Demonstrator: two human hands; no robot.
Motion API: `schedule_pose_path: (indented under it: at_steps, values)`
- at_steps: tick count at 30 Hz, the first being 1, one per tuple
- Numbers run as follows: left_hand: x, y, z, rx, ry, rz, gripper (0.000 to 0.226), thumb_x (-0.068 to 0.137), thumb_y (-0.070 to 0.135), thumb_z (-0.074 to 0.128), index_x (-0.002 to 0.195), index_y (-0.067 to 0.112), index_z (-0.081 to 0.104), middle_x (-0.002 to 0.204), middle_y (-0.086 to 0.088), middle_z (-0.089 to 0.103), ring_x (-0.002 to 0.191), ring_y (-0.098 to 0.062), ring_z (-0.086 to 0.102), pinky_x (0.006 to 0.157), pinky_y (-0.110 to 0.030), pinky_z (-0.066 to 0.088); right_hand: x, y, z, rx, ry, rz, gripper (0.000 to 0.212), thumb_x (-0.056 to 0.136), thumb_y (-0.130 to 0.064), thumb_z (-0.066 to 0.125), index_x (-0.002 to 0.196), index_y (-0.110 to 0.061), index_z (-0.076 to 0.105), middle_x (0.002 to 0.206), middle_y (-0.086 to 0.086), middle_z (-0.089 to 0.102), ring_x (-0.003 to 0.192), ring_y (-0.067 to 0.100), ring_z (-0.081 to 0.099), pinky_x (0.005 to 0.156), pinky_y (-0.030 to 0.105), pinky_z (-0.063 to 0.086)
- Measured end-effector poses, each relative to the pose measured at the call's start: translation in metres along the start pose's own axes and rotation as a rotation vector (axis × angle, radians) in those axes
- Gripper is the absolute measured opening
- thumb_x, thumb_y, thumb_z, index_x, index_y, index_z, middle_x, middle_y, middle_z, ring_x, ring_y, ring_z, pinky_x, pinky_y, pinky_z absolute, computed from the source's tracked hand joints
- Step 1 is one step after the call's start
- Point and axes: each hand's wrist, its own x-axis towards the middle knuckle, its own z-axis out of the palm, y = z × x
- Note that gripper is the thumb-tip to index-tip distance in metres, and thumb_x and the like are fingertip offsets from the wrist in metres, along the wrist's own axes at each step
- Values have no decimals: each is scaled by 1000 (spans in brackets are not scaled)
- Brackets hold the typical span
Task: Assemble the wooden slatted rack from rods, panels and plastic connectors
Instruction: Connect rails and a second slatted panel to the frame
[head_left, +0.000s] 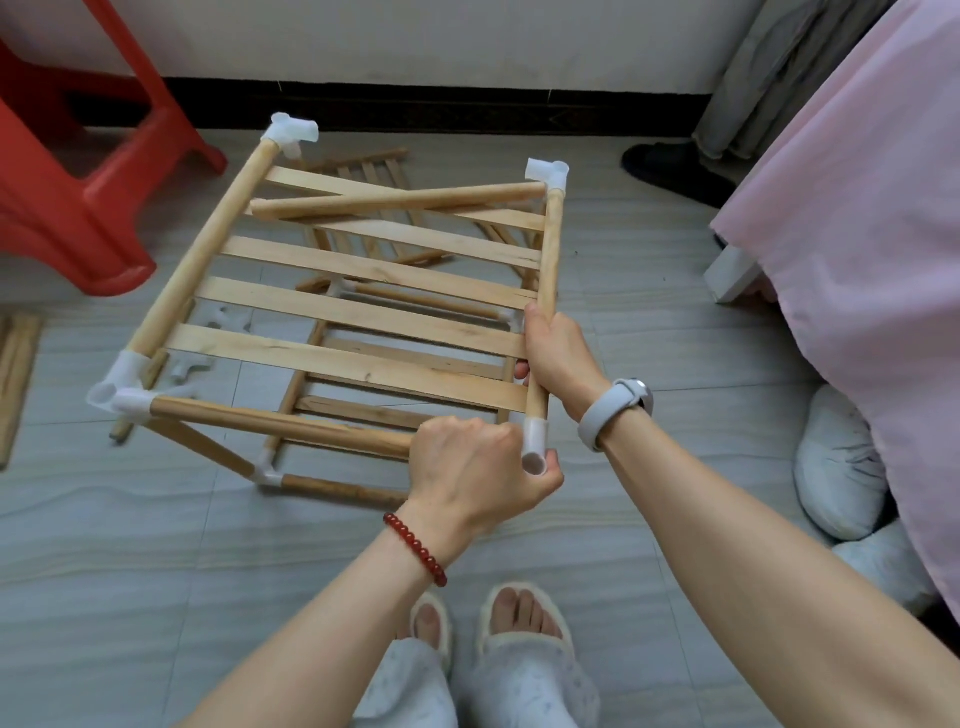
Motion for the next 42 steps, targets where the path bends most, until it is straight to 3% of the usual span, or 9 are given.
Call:
schedule_pose_path:
  at_steps: [4, 6, 9, 12, 17, 25, 29, 35, 42]
  values:
    - [2, -12, 2, 12, -67, 124, 64, 73, 80, 26, 49, 20, 28, 42, 8, 32, 43, -13, 38, 44, -24, 16, -2, -5, -2, 69, -27, 80, 36, 101, -36, 28, 102, -6, 48, 69, 7, 55, 55, 13, 56, 62, 33, 51]
    - [-1, -26, 0, -56, -65, 154, 71, 76, 78, 10, 55, 21, 46, 49, 9, 44, 49, -11, 45, 45, -27, 24, -10, -6, -3, 92, -45, 99, 39, 99, -35, 31, 109, -2, 49, 77, 7, 56, 61, 14, 56, 58, 30, 49]
    - [-9, -53, -6, -159, 31, 80, 62, 92, 52, 22, 57, 18, 61, 49, 7, 53, 45, -13, 51, 44, -25, 33, -30, 1, 0, 121, -13, 107, 44, 98, -42, 34, 124, -7, 42, 91, 0, 56, 79, 12, 53, 65, 28, 42]
    - [-10, -65, -9, -95, 156, -33, 56, 92, 31, 32, 41, 16, 50, 36, 8, 36, 30, -13, 32, 39, -17, 17, -57, 6, 9, 146, 59, 126, 39, 99, -43, 26, 124, -16, 38, 88, -2, 54, 76, 13, 55, 59, 30, 44]
    - [-8, -55, -3, -1, 215, -58, 61, 89, 24, 32, 30, 14, 40, 34, 10, 21, 29, -8, 18, 41, -13, 18, -71, 10, 25, -147, 217, 57, 38, 102, -31, 20, 129, -8, 35, 115, 14, 57, 101, 36, 55, 76, 37, 38]
    - [-10, -52, -4, 44, 147, -57, 63, 91, 26, 32, 33, 11, 47, 31, 5, 32, 27, -13, 28, 43, -15, 19, -71, 8, 21, -330, 187, 49, 33, 102, -26, 23, 125, -5, 32, 109, 16, 60, 93, 35, 59, 75, 42, 46]
    - [-9, -53, -10, -11, -58, -10, 45, 99, 34, 25, 76, 19, 60, 65, 6, 53, 58, -13, 50, 50, -24, 28, -71, 7, 14, -430, 118, 33, 32, 101, -25, 25, 123, -2, 31, 103, 17, 63, 88, 35, 61, 67, 37, 43]
    - [-25, -81, -34, -166, 107, 33, 3, 84, 13, 61, 86, 11, 62, 83, -3, 58, 76, -20, 54, 70, -30, 37, -69, 18, -15, -593, 60, -71, 31, 101, -33, 25, 121, -12, 37, 75, -1, 53, 63, 20, 51, 56, 33, 37]
    - [-17, -153, -48, 38, 45, -322, 45, 83, 26, 60, 127, 17, 54, 138, -11, 42, 130, -29, 32, 102, -46, 21, -43, 20, -52, -797, 111, -65, 31, 101, -36, 21, 128, -30, 34, 107, 8, 51, 86, 30, 53, 72, 38, 36]
